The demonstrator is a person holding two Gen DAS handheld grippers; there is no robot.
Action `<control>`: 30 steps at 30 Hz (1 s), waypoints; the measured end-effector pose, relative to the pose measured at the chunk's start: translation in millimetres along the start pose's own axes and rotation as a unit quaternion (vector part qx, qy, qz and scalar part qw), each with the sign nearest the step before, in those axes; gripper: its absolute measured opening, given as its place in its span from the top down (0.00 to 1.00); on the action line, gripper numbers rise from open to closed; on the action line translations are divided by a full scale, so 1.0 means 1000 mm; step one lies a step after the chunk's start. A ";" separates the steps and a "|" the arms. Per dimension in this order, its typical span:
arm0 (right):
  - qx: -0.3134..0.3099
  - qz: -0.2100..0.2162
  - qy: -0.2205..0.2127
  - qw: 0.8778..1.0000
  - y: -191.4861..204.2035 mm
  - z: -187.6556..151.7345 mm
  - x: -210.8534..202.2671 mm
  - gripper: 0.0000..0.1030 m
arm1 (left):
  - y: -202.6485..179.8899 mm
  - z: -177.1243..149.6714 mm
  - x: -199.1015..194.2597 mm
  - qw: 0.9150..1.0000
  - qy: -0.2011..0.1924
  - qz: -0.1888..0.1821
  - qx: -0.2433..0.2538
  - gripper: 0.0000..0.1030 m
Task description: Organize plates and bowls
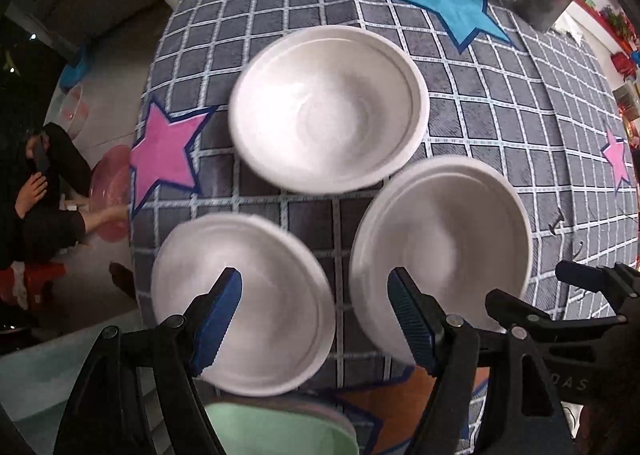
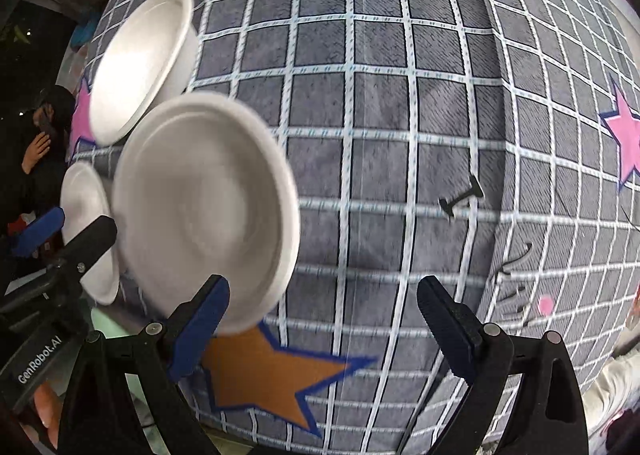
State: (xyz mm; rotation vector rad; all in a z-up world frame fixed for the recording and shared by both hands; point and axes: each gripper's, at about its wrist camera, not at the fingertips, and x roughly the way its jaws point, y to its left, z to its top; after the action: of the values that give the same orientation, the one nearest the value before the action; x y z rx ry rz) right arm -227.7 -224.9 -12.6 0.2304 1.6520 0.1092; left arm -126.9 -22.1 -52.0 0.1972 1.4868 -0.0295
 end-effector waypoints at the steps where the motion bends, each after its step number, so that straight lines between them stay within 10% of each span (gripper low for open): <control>1: 0.001 0.003 0.001 1.000 -0.005 0.008 0.000 0.07 | -0.002 0.003 0.003 1.000 0.003 0.003 0.003 0.25; 4: -0.004 0.003 0.001 1.000 -0.001 0.032 0.007 0.08 | -0.010 0.011 0.013 1.000 0.020 0.001 0.020 0.34; 7: -0.014 0.008 0.001 1.000 0.009 0.045 0.017 0.48 | -0.017 0.015 0.021 0.999 0.041 -0.014 0.030 0.53; 11: -0.010 0.048 0.020 0.999 0.022 0.056 0.035 0.70 | -0.033 0.015 0.026 0.997 0.054 -0.024 0.049 0.58; 30: -0.006 0.036 0.041 0.998 -0.050 -0.024 0.025 0.73 | -0.134 -0.062 0.018 0.988 0.070 -0.043 0.131 0.62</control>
State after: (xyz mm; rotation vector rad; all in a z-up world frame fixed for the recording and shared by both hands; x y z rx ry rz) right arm -258.2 -267.0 -44.9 0.2800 1.7246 0.1859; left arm -205.2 -142.8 -89.7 0.3530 1.6289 -0.2876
